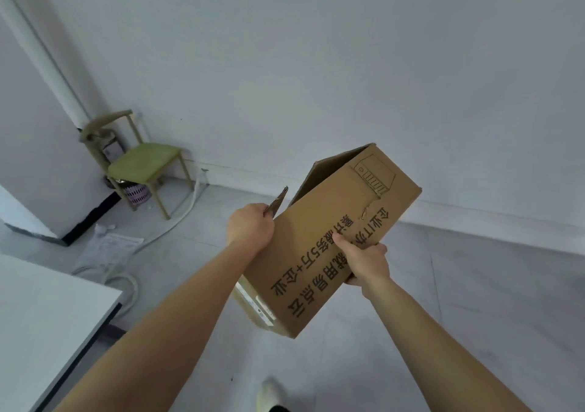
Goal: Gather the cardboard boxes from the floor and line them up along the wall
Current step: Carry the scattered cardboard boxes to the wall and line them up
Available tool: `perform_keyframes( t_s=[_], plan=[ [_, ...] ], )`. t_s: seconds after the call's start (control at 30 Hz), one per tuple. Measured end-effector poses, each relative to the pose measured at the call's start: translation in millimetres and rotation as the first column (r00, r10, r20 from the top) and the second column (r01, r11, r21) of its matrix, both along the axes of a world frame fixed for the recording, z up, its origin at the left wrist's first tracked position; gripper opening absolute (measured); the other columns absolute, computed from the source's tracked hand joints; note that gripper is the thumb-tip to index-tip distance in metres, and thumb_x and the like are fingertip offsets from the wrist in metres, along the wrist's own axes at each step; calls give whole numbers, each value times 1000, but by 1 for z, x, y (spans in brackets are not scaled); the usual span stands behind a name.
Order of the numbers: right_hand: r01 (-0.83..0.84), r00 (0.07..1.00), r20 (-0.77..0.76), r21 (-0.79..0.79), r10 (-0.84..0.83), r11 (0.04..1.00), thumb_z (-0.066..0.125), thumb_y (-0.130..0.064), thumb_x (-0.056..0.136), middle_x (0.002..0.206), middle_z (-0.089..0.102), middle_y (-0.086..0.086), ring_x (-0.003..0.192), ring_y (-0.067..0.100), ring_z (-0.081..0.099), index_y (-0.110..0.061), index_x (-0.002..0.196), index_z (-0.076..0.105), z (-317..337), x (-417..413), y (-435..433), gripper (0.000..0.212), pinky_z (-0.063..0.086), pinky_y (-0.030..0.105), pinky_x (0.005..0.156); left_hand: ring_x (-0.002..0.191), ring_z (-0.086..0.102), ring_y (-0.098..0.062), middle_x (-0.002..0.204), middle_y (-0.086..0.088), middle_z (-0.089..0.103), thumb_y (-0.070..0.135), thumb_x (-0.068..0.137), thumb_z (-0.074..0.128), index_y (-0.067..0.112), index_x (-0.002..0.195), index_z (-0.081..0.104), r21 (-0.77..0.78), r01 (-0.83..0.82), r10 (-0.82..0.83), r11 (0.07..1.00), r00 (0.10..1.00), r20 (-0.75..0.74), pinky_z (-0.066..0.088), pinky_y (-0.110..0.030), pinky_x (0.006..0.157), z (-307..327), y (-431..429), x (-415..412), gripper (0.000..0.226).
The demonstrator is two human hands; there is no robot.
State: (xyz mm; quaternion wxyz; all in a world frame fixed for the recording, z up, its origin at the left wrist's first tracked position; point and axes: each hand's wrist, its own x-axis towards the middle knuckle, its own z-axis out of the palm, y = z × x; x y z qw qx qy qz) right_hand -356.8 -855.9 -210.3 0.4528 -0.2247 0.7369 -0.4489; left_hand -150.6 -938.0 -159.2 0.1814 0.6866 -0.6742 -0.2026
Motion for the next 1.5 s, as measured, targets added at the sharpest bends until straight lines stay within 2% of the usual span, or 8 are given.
perform_keyframes(
  t_s=[0.13,0.4,0.57,0.93,1.07,1.27,1.4,1.5],
  plan=[
    [-17,1000,0,41,17,999,83,-52,74,98,55,-3,96,27,64,-21,126,30,3,8,-114,81,62,47,75,81,61,-25,87,-4,68,29,99,43,18,96,70,46,24,-26,999,999,41,48,-33,68,1,-124,7,29],
    [43,987,143,155,-66,987,78,-54,65,108,49,3,90,27,65,-15,132,38,-15,14,-291,87,63,50,65,78,58,-20,93,-2,70,29,103,41,21,106,69,29,163,-166,986,973,162,44,-31,66,-10,-322,-13,29],
    [36,981,176,232,-78,972,76,-41,83,89,32,-6,78,19,54,-9,148,21,-58,3,-427,91,60,55,80,78,58,-22,89,-2,67,29,103,40,19,97,66,74,192,-204,979,954,220,43,-32,64,-56,-455,-29,29],
    [54,972,189,392,-138,919,79,-46,73,103,52,9,99,30,61,-20,125,16,-102,4,-672,85,59,45,68,78,64,-21,85,-2,69,29,102,44,17,97,70,276,164,-219,947,959,182,54,-36,69,-109,-695,-18,29],
    [65,974,167,440,-152,896,78,-49,73,108,54,12,100,32,62,-22,117,11,-115,26,-734,85,60,45,68,77,62,-21,83,-1,69,26,100,47,21,88,68,374,258,-355,891,909,219,51,-33,67,-132,-773,4,25],
    [212,936,135,522,-325,826,78,-50,75,105,59,14,95,33,65,-16,138,6,-147,91,-819,102,61,49,72,88,59,-24,99,-7,67,26,102,42,14,102,69,466,464,-605,753,767,215,47,-33,74,-180,-896,44,29],
    [335,858,129,594,-498,732,80,-44,77,104,59,15,90,32,66,-20,115,14,-183,151,-864,80,61,50,70,95,61,-26,105,-8,67,23,102,39,13,107,69,526,577,-745,624,642,180,46,-34,77,-224,-962,77,33],
    [386,802,133,629,-582,675,81,-43,77,99,58,15,87,32,66,-17,120,16,-217,188,-895,82,61,53,73,94,60,-25,105,-9,67,24,102,39,12,103,69,576,599,-786,556,604,130,49,-35,80,-265,-1004,96,33]
  ],
)
